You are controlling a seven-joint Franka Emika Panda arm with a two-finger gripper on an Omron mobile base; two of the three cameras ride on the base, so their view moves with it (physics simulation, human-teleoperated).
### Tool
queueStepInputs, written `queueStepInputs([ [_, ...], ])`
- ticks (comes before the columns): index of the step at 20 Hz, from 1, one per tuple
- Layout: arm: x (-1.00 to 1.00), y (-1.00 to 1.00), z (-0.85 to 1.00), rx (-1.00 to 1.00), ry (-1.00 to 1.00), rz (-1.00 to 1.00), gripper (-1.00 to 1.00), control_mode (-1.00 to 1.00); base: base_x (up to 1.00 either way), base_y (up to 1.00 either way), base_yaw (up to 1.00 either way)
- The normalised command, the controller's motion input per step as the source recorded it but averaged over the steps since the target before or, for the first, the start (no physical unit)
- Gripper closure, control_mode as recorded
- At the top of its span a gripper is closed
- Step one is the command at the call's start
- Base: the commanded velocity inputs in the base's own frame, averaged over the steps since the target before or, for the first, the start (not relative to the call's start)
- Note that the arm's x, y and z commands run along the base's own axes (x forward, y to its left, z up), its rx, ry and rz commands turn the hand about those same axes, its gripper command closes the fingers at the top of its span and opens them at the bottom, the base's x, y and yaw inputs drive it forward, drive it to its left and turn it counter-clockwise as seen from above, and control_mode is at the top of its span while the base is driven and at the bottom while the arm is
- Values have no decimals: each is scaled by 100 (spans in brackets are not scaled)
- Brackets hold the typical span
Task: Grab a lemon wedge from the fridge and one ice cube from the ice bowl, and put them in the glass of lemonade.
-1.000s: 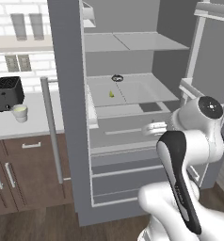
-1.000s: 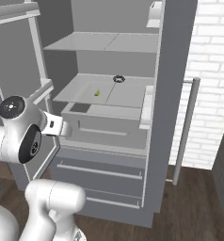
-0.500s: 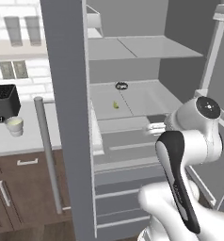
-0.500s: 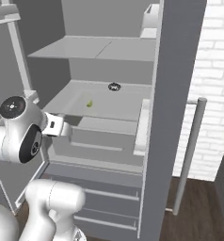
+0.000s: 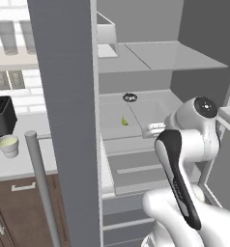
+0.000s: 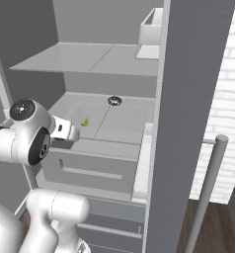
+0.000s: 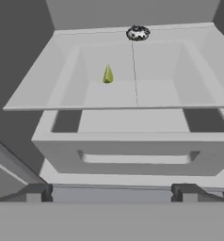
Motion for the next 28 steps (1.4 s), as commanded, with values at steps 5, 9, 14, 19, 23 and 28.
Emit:
queueStepInputs([
  [5,51,0,-10,0,3,0,-100,-100,0,0,0],
  [9,49,1,-15,0,4,0,-100,-100,0,0,0],
  [14,49,7,-20,0,7,0,-100,-100,0,0,0],
  [19,52,9,-24,0,6,0,-100,-100,0,0,0],
  [23,47,9,-18,0,2,0,-100,-100,0,0,0],
  [28,44,6,-16,0,1,0,-100,-100,0,0,0],
])
